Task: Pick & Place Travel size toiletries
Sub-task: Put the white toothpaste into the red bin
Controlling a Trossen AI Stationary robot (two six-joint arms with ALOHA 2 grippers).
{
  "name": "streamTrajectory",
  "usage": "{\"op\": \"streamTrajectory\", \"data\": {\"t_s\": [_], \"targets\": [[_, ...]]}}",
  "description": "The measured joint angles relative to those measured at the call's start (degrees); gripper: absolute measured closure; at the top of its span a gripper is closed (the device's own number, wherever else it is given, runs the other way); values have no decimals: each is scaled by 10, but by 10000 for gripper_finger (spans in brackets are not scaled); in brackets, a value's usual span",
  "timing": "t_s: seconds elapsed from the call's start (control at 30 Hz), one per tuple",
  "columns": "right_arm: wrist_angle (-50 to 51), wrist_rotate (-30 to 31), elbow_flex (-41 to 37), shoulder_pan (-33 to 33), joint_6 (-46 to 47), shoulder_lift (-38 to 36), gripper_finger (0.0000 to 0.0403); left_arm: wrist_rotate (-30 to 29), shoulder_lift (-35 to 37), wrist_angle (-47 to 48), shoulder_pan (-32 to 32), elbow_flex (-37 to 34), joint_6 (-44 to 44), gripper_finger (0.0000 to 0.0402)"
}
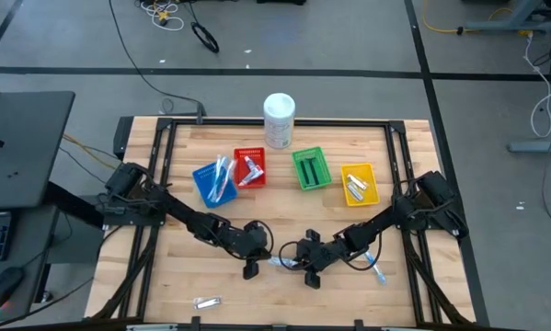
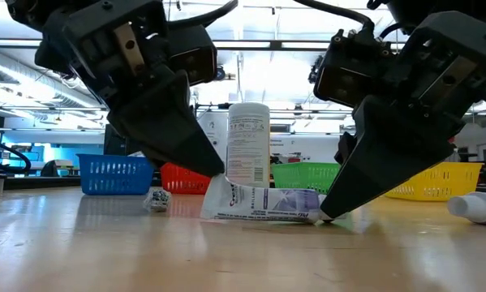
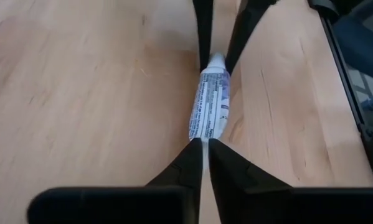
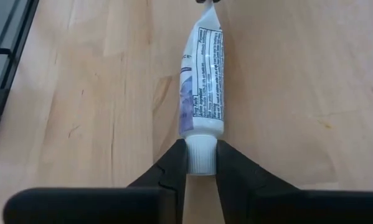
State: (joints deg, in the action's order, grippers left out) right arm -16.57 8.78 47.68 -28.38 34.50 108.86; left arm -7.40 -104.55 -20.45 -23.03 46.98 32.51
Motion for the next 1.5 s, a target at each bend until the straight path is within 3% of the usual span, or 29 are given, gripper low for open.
{"op": "streamTrajectory", "data": {"t_s": [0.5, 1.5], "targets": [[0, -2, 0, 2, -4, 0, 337, 22, -5, 6, 0, 0, -23, 263], [-30, 0, -1, 3, -41, 1, 338, 26, -5, -7, 0, 0, -32, 274]]}}
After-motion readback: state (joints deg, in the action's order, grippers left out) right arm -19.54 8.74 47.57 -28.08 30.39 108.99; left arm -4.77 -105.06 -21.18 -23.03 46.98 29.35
